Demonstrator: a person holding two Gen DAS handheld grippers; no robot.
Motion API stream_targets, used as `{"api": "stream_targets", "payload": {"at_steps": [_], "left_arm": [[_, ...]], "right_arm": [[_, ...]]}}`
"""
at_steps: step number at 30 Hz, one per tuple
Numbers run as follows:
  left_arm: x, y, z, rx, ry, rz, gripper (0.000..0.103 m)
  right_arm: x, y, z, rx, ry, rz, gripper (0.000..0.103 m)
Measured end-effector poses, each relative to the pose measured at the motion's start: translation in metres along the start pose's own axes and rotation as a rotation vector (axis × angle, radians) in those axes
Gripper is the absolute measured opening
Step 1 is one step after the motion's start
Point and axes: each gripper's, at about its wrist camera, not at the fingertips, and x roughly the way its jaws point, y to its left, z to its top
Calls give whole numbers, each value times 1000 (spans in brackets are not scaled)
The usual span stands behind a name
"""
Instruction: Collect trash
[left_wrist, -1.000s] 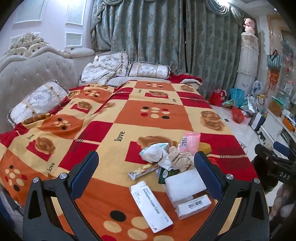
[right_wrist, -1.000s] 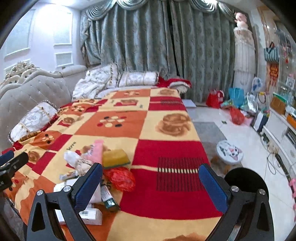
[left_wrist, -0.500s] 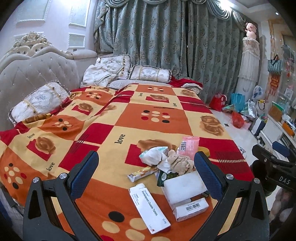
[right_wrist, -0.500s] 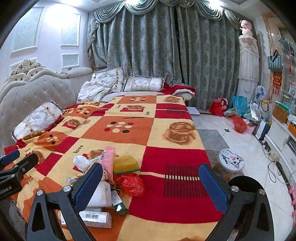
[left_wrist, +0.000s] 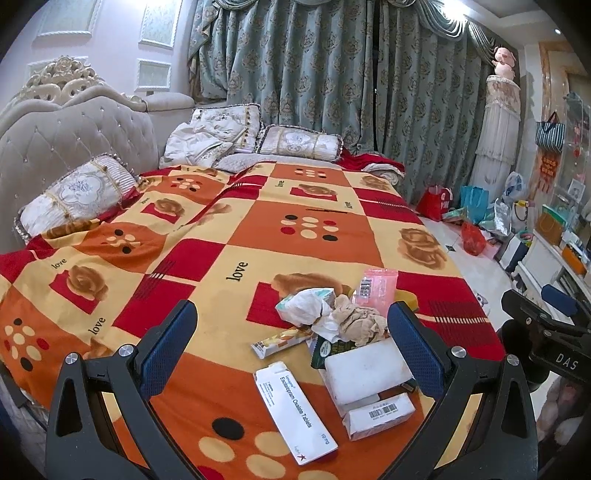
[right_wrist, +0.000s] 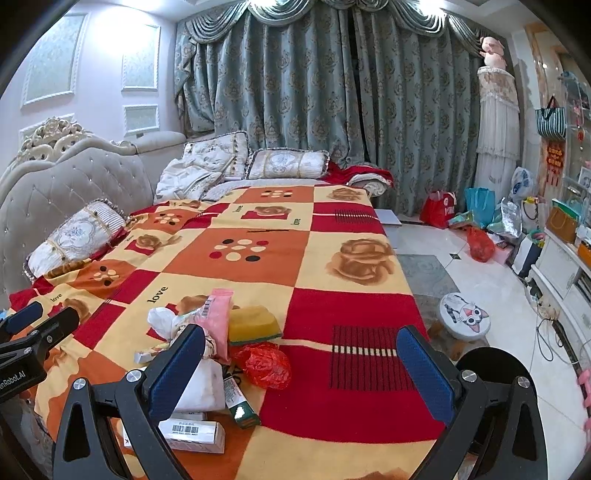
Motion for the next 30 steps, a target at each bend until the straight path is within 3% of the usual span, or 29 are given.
{"api": "stream_targets", "payload": {"at_steps": [30], "left_arm": [[2, -3, 2, -8, 1, -9, 102]], "right_arm": [[5, 1, 1, 4, 14, 15, 103]]}}
